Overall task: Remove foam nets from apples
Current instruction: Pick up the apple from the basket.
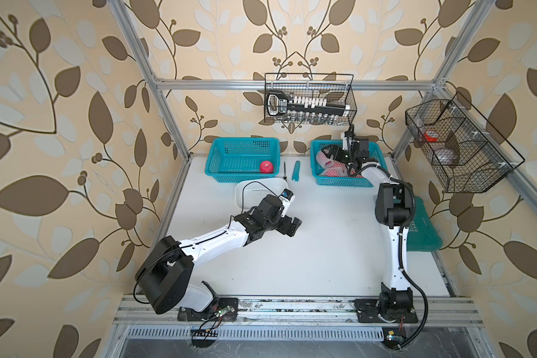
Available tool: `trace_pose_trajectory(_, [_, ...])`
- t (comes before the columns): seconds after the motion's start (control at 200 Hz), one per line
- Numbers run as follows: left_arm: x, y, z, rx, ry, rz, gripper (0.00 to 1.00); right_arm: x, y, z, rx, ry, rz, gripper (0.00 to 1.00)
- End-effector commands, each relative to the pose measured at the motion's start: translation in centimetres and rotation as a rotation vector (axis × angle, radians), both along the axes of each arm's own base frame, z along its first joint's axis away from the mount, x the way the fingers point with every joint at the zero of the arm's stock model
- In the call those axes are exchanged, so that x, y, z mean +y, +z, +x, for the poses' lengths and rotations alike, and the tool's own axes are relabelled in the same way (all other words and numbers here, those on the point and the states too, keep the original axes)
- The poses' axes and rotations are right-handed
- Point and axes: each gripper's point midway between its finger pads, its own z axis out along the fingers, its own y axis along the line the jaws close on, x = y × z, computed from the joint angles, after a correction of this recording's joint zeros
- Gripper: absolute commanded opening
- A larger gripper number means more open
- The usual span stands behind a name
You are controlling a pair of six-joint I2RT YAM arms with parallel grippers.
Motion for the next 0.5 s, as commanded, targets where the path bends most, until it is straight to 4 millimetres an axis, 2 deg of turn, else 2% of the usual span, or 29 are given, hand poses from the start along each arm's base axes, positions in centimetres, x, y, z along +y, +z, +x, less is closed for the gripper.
trace_pose_trajectory(0.0, [-0.7,0.5,0.2,-0.017,-0.017,-0.017,0.99,0.5,-1.6,0.3,0.043,0.007,0.004,0.98])
trace_pose_trajectory(0.23, [-0.8,0.7,0.2,-0.02,-0.018,-0.022,0.99,1.2,-2.7,0.5,0.058,0.005,-0.022,0.98])
trace_pose_trajectory(0.265, [-0.9,-0.5,0.3,0.002,-0.019,-0.002,0.99,1.4,-3.0,0.5,0.065,0.013,-0.03,0.98])
trace_pose_trajectory(0.495, [-1.0,-0.6,0.4,0.008,-0.016,-0.005,0.99,2.2,-3.6,0.4,0.077,0.008,-0.098,0.94])
